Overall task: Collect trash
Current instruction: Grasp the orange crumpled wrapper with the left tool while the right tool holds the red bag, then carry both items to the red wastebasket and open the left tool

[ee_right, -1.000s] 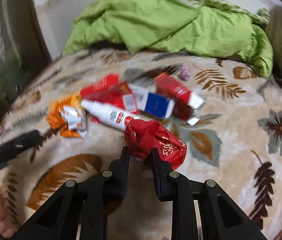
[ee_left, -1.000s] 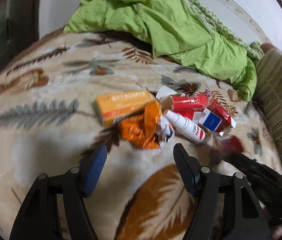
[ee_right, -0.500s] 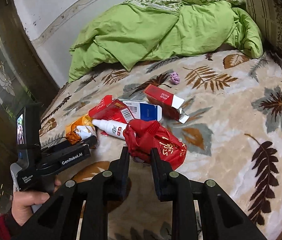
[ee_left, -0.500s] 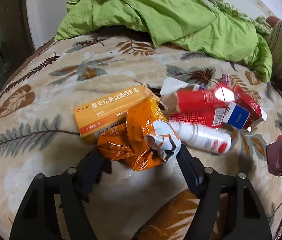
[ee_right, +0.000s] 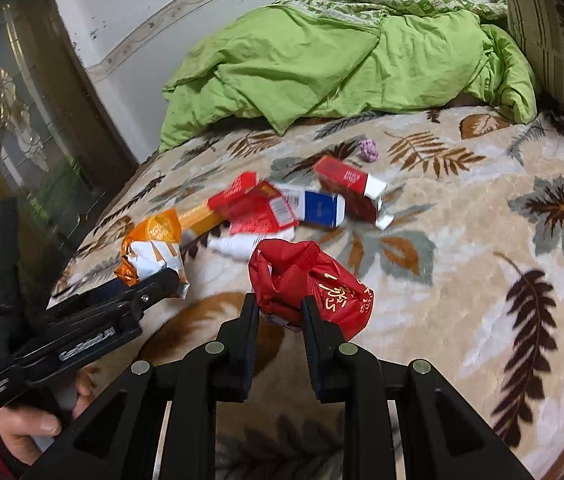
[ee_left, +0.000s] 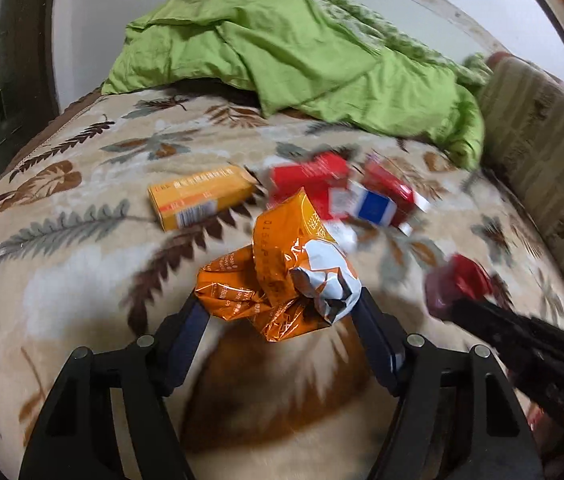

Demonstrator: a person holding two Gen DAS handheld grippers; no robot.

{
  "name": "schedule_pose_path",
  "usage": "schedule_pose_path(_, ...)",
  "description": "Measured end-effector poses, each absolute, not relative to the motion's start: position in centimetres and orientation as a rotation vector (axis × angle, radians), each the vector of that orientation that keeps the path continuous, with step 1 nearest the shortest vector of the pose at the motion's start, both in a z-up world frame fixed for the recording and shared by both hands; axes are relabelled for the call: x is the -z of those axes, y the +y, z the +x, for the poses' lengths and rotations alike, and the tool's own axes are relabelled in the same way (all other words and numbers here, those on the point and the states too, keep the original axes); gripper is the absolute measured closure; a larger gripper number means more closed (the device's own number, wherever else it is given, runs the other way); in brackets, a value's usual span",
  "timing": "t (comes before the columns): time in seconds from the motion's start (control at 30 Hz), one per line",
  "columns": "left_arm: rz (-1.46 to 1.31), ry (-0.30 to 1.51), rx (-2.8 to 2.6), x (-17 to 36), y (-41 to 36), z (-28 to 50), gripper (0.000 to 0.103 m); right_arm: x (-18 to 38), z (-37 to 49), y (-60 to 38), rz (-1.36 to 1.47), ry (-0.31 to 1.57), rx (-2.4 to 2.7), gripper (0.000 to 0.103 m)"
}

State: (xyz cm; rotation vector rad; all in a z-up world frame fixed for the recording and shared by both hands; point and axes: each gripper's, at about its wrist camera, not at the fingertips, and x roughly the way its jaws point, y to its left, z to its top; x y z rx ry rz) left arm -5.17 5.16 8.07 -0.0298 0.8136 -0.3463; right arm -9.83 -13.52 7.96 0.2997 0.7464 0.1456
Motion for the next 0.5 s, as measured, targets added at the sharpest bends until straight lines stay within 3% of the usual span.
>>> schedule_pose_path(0.2, -0.032, 0.804, 0.347, -7.9, 5.9, -9.1, 0.031, -8.3, -12.8, -14.1, 0.329, 0.723, -0.172, 0.080)
schedule_pose_path(0.5, -0.058, 0.801, 0.364, -7.6, 5.7, -9.0, 0.031, -8.7, -13.1, -14.1, 0.330, 0.704, -0.160, 0.080)
